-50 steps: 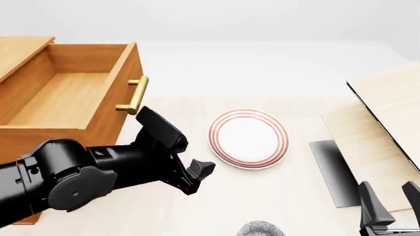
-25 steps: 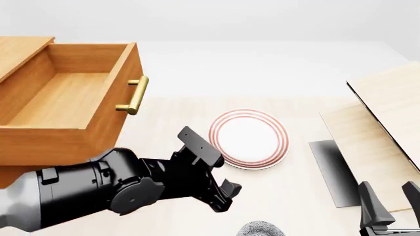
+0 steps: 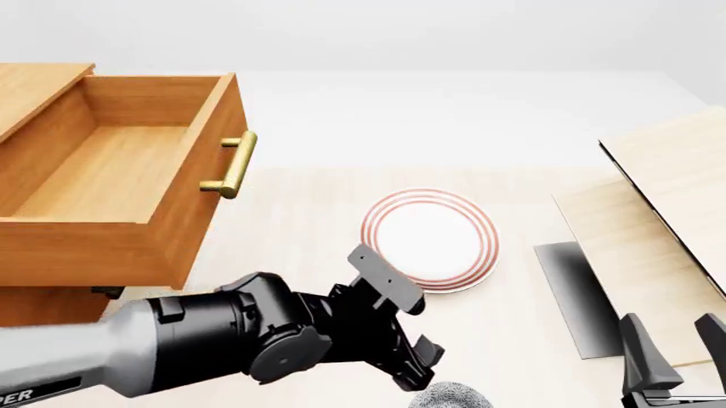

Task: Open the top drawer of the cabinet and put the bowl in it.

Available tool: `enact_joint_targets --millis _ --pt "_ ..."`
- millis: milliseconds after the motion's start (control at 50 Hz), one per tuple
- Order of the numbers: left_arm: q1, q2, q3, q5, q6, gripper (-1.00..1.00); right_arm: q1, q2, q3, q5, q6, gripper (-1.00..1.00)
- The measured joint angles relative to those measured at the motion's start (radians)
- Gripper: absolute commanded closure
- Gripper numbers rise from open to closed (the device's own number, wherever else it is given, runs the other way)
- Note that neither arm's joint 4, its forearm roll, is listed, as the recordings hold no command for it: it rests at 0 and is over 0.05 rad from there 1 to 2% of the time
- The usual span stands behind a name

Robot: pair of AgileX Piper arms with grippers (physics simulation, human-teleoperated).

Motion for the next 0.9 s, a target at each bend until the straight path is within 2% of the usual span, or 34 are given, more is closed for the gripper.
enact_joint_targets --millis 900 --pt "-0.075 0.19 -0.025 -0.071 -0.062 -1.0 0.0 0.0 0.0 0.0 0.0 -1.0"
